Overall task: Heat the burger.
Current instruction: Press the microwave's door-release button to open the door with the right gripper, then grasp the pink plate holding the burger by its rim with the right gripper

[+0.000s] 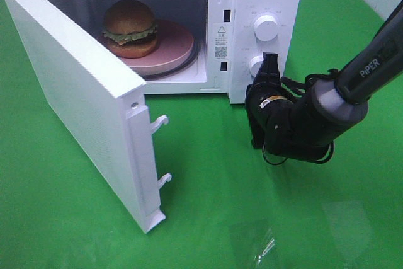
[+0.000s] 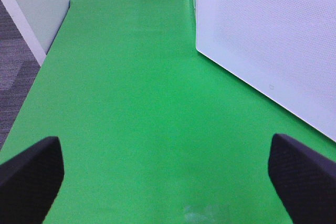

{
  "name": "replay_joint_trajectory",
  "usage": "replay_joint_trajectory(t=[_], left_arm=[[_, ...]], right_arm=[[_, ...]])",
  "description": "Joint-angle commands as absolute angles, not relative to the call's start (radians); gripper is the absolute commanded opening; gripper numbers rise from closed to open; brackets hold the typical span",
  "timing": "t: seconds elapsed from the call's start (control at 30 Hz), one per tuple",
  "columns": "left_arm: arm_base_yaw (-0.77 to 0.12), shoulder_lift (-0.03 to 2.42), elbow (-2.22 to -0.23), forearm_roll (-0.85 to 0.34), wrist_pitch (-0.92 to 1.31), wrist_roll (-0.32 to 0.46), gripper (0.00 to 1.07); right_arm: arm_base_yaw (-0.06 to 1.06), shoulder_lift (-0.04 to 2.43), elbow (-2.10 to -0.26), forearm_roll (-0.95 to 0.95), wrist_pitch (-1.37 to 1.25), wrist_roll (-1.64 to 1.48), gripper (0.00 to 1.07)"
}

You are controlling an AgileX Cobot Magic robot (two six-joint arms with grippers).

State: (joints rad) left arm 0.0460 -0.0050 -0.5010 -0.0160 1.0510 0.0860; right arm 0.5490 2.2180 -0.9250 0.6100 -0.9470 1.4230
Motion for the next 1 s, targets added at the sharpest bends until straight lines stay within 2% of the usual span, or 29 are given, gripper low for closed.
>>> replay_joint_trajectory(t=[0.03,0.4,0.73,1.0], left_arm=[[0.047,-0.024,-0.499,-0.018,1.038,0.087,0.98],[0.047,-0.024,-0.499,-0.018,1.038,0.087,0.98],[0.047,-0.024,-0.499,-0.018,1.038,0.087,0.98],[0.047,-0.024,-0.499,-0.018,1.038,0.087,0.98]], right_arm=[[0.526,2.186,-0.989,0.507,-1.197,1.459,0.00],[0.547,2.120,-0.888,0.442,-1.087,1.463,0.00],[0.658,2.094,-0.772,0.435,-1.110,1.525,0.00],[0.677,1.999,-0.649,0.438,-1.120,1.520,0.00]])
